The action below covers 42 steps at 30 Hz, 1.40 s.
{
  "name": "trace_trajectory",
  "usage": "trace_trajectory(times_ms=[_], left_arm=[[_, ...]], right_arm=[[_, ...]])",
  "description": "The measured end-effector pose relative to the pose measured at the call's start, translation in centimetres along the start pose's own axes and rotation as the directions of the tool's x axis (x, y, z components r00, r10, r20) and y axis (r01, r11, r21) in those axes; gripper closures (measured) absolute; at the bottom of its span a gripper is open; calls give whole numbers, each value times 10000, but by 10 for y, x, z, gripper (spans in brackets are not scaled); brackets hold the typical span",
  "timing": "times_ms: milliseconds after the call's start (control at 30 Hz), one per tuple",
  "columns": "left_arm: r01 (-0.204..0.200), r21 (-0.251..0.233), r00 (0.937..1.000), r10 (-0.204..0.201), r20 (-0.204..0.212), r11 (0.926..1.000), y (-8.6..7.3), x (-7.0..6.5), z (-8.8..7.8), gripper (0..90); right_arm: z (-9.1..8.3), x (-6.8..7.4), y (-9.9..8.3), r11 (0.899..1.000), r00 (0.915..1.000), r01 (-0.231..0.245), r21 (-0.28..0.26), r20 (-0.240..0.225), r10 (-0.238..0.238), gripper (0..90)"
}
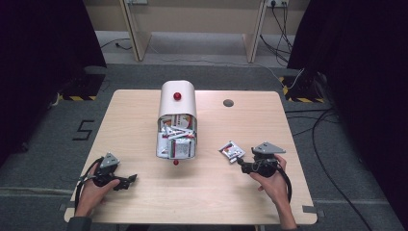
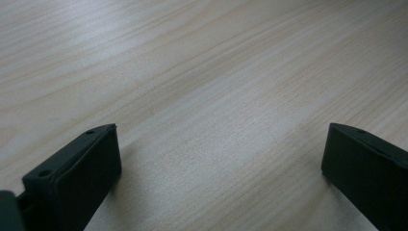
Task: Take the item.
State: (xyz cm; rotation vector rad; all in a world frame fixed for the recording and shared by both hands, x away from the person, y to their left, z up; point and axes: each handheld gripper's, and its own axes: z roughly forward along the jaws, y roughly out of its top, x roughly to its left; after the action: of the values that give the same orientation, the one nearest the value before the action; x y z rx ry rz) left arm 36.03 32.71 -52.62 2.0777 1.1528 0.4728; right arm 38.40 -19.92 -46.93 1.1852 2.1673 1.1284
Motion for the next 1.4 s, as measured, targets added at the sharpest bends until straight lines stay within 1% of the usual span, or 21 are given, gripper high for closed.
trace_trajectory(times_ms=[67, 100, 167, 200, 233, 267, 367, 633, 867, 1000, 1400], left_arm=[[6, -12, 10000, -6, 2, 10000, 0, 0, 0, 0], [19, -10, 10000, -19, 0, 10000, 0, 0, 0, 0], [25, -11, 10000, -25, -3, 10000, 0, 0, 0, 0], [25, -13, 10000, -25, -4, 10000, 0, 0, 0, 0], [25, -13, 10000, -25, -4, 10000, 0, 0, 0, 0], [32, -24, 10000, -32, -17, 10000, 0, 0, 0, 0], [34, -20, 10000, -34, -20, 10000, 0, 0, 0, 0], [33, -15, 10000, -33, -5, 10000, 0, 0, 0, 0], [34, -17, 10000, -34, -20, 10000, 0, 0, 0, 0], [33, -15, 10000, -33, -18, 10000, 0, 0, 0, 0], [37, -11, 10000, -37, -10, 10000, 0, 0, 0, 0]], right_arm=[[-2, 0, -4, 10000, 10000, -23, 61, 36, 23, 243], [-5, 0, -10, 9999, 10000, -93, 40, 34, 93, 230], [-7, 0, -15, 9999, 9999, -136, 82, 4, 135, 207], [-9, -1, -18, 9999, 10000, -63, 126, 6, 63, 199], [-9, -1, -18, 9999, 10000, -63, 126, 6, 63, 199], [-11, -2, -24, 9999, 10000, -37, 146, -24, 37, 195], [-14, -3, -29, 9998, 10000, -58, 167, -35, 59, 191], [-18, 0, -35, 9998, 9999, 45, 179, -91, -43, 191], [-21, 4, -41, 9998, 9999, 8, 217, -124, -5, 191], [-23, 5, -45, 9997, 9999, 130, 226, -115, -128, 189], [-25, 7, -59, 9990, 9999, 85, 433, -147, -79, 187]])
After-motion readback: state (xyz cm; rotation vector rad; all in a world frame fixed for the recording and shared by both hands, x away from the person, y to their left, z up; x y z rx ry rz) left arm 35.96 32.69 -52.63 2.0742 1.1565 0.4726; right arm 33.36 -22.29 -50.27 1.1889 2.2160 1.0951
